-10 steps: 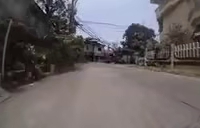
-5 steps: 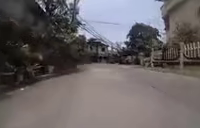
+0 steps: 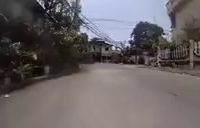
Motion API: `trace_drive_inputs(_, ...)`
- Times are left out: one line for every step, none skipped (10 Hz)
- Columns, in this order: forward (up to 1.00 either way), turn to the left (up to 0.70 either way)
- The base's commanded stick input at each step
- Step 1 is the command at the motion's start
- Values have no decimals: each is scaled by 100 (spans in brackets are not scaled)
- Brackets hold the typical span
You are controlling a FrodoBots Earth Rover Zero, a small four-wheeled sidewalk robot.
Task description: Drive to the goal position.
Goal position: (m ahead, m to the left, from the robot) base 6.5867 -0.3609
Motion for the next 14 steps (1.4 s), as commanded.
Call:
trace_drive_inputs(100,0)
trace_drive_inputs(100,0)
trace_drive_inputs(100,0)
trace_drive_inputs(100,0)
trace_drive_inputs(100,0)
trace_drive_inputs(100,0)
trace_drive_inputs(100,0)
trace_drive_inputs(100,0)
trace_drive_inputs(100,0)
trace_drive_inputs(100,0)
trace_drive_inputs(100,0)
trace_drive_inputs(100,0)
trace_drive_inputs(100,0)
trace_drive_inputs(100,0)
